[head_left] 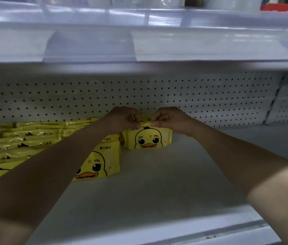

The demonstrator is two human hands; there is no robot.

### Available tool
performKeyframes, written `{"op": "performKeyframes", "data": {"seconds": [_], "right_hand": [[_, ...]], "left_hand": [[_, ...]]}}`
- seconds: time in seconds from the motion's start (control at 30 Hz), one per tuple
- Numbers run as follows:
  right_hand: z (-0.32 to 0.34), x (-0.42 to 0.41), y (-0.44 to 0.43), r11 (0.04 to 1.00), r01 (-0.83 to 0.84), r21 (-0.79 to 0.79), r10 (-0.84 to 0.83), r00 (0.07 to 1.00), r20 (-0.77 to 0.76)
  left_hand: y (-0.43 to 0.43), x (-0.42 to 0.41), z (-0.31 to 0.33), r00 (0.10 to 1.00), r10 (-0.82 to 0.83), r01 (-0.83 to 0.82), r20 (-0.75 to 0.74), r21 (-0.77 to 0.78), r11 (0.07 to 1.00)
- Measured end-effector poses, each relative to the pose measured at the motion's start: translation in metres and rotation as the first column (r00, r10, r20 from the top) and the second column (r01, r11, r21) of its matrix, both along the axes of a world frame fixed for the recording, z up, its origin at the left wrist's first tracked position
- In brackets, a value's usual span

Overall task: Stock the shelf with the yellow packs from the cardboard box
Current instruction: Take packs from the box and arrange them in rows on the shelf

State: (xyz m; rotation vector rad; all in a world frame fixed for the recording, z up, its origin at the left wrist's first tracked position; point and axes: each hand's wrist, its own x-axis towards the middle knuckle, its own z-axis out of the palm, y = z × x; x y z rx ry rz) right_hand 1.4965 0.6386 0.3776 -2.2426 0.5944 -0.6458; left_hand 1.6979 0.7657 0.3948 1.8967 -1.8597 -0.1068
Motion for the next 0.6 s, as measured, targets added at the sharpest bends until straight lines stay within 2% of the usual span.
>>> {"op": "performKeyframes", "data": {"seconds": [0.1, 0.27, 0.43, 0.6], "right_hand": [[-0.001, 0.005, -0.006, 0.987, 0.131, -0.089, -0.131, 0.991, -0.002], [-0.001, 0.019, -0.005, 0.937, 0.216, -0.275, -0.229, 0.973, -0.015], [-0.015, 0.024, -0.006, 0.955, 0.184, -0.233, -0.198, 0.979, -0.036], [-0.015, 0.016, 0.005, 0.968, 0.159, -0.195, -0.167, 0.986, -0.022]], "left_hand": [[-0.003, 0.002, 0.003, 0.999, 0.034, -0.035, 0.018, 0.028, 0.999], [-0.009, 0.004, 0.008, 0.984, 0.125, -0.128, 0.129, 0.014, 0.992], [-0.016, 0.010, -0.001, 0.957, 0.224, -0.225, 0.183, -0.017, 0.974], [-0.013, 0.011, -0.003, 0.961, 0.269, -0.268, 0.066, -0.024, 0.963]]}}
